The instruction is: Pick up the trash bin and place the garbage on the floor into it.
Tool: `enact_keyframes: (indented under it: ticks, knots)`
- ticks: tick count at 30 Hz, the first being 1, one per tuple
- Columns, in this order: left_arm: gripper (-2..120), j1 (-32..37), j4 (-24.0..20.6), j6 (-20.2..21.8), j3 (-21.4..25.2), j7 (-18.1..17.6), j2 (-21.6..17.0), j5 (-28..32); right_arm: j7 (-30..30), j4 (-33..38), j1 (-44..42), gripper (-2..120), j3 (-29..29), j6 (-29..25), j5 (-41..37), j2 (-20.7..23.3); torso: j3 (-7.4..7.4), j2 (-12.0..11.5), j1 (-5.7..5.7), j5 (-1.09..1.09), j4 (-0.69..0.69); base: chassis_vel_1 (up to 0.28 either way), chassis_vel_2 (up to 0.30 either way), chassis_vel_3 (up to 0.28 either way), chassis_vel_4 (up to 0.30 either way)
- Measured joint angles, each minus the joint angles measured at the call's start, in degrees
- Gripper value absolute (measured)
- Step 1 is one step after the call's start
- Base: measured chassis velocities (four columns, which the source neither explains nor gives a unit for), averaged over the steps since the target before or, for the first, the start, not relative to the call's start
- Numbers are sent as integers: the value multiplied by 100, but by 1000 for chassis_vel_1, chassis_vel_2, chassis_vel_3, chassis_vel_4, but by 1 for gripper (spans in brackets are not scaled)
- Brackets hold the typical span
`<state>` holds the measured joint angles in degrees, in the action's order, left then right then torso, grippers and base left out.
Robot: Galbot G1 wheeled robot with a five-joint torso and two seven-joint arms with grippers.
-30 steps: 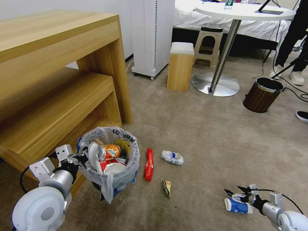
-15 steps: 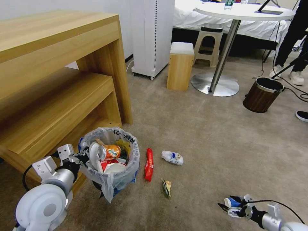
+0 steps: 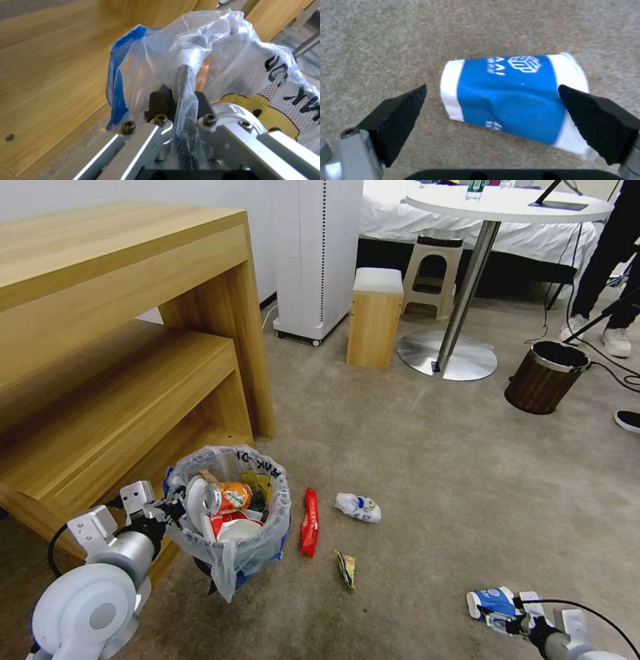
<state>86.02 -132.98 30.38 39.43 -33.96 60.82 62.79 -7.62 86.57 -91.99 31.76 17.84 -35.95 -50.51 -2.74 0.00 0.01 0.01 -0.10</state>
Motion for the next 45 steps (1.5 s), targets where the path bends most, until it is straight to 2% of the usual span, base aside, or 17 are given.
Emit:
enact_keyframes:
  ticks: [12,24,27,28,30,31,33,34,38,39,45]
  knots:
    - [2,0,-100,1,-6,-56,-6,-9,163,244,-214,100,-212,191,63,22,0,0,0,-3,-1,0,0,0,0]
    - [2,-10,-135,15,-17,-91,19,-47,350,-74,-69,100,-429,389,265,63,0,0,0,0,-1,0,0,0,0]
    - [2,-21,-90,10,-17,-91,32,-66,373,-99,-13,96,-459,438,276,95,0,0,0,-1,-1,0,0,0,0]
    - [2,-40,-57,-2,-17,-89,39,-80,375,-98,8,88,-460,438,273,124,0,0,0,-1,-1,0,0,0,0]
    - [2,-63,-18,-10,-29,-85,45,-95,377,-94,31,80,-460,439,265,155,0,0,0,-1,-2,0,0,0,0]
    - [2,-63,-18,-10,-29,-85,45,-95,377,-94,31,80,-460,439,265,155,0,0,0,-1,-2,0,0,0,0]
    - [2,-90,23,-20,-45,-78,48,-109,379,-94,57,70,-458,434,252,177,-1,0,0,-1,-2,0,0,0,0]
    - [2,-90,23,-20,-45,-78,48,-109,379,-94,57,70,-458,434,252,177,-1,0,0,-1,-2,0,0,0,0]
    - [2,-127,94,-29,-63,-66,43,-135,406,-120,115,49,-467,385,243,181,0,0,0,-1,-1,0,0,0,0]
    - [2,-127,94,-29,-63,-66,43,-135,406,-120,115,49,-467,385,243,181,0,0,0,-1,-1,0,0,0,0]
    - [2,-134,111,-39,-69,-52,32,-138,409,-126,160,27,-481,314,241,167,0,0,0,1,0,0,0,0,0]
